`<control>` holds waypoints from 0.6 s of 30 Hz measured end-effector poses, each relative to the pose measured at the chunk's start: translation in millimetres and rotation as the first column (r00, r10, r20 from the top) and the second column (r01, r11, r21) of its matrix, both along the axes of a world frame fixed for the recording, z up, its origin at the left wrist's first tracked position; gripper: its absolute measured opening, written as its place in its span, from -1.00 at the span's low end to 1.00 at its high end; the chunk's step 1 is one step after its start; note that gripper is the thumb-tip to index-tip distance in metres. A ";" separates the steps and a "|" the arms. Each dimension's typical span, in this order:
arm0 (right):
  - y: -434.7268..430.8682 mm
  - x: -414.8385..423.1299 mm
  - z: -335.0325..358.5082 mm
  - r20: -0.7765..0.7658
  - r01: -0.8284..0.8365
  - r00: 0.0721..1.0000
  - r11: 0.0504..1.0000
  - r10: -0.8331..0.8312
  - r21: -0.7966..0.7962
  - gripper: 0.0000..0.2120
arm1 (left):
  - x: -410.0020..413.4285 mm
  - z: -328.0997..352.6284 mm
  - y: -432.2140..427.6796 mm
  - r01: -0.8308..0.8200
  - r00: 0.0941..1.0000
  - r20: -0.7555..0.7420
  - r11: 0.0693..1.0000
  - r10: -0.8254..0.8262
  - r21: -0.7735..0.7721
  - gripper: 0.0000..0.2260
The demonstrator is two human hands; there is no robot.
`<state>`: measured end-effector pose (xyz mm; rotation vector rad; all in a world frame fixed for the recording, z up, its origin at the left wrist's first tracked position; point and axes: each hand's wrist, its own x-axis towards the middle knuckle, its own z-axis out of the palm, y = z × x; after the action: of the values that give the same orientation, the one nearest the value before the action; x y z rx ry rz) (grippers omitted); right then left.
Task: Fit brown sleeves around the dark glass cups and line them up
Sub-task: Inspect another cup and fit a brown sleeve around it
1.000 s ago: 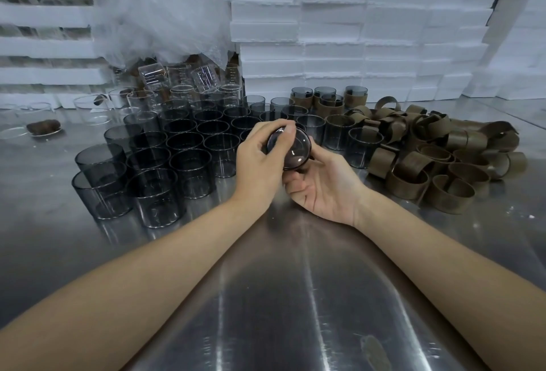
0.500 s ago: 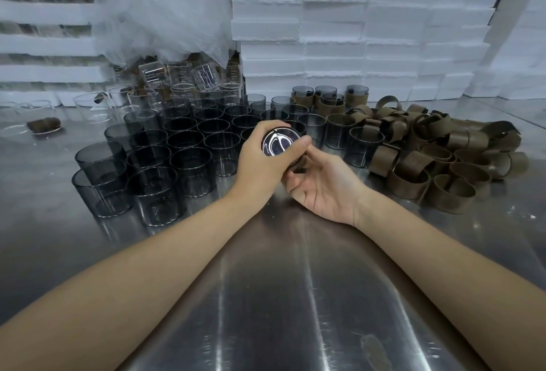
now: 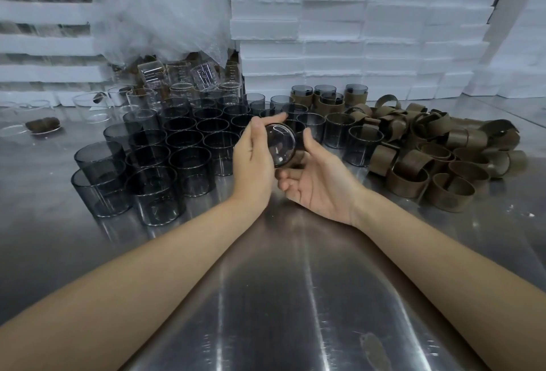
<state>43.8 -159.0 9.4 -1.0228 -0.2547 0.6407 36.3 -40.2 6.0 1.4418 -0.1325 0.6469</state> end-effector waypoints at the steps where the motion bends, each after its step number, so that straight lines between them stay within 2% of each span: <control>1: -0.1 -0.3 0.0 0.056 0.009 0.998 1.000 -0.009 0.004 -0.54 | 0.2 -0.1 2.3 -0.003 1.000 0.024 0.999 0.002 0.032 -0.66; 3: -0.3 -0.1 -1.3 0.180 0.080 0.981 0.997 -0.077 -0.008 -0.61 | 1.7 -0.9 7.9 0.007 0.998 0.061 0.994 -0.014 0.107 -0.69; 5: 0.6 1.2 -3.5 0.315 0.222 0.931 0.971 -0.183 -0.092 -0.58 | 2.2 -2.2 10.4 0.049 0.996 0.060 0.989 -0.058 0.142 -0.67; 7: 0.4 2.9 -5.6 0.471 0.414 0.832 0.894 -0.295 -0.171 -0.58 | 0.5 -2.5 7.9 0.078 0.994 0.065 0.982 -0.090 0.172 -0.66; 9: -2.6 6.2 -7.2 0.612 0.586 0.701 0.785 -0.367 -0.201 -0.58 | -3.8 -2.1 4.2 0.026 0.989 0.134 0.963 -0.064 0.269 -0.63; 11: -6.1 8.3 -8.3 0.717 0.691 0.591 0.690 -0.369 -0.215 -0.59 | -8.0 -2.7 0.8 -0.056 0.957 0.275 0.867 -0.095 0.496 -0.61; 13: -7.3 8.6 -10.3 0.788 0.739 0.522 0.635 -0.326 -0.226 -0.65 | -11.3 -4.1 -3.1 -0.168 0.926 0.345 0.650 -0.153 0.741 -0.61; 14: -7.4 8.0 -11.0 0.816 0.758 0.494 0.609 -0.299 -0.235 -0.66 | -12.3 -4.5 -5.5 -0.225 0.924 0.354 0.544 -0.144 0.808 -0.59; 15: -7.6 7.3 -11.6 0.841 0.774 0.469 0.585 -0.271 -0.243 -0.69 | -13.2 -4.5 -7.2 -0.262 0.930 0.352 0.479 -0.108 0.838 -0.56; 18: -8.8 4.7 -11.7 0.894 0.790 0.411 0.560 -0.179 -0.250 -0.79 | -15.2 -2.7 -7.5 -0.274 0.958 0.281 0.482 0.059 0.832 -0.49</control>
<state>48.5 -167.8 -2.3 -1.9812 -0.4727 -0.4799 21.0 -47.6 3.4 2.4018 -0.5694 0.9757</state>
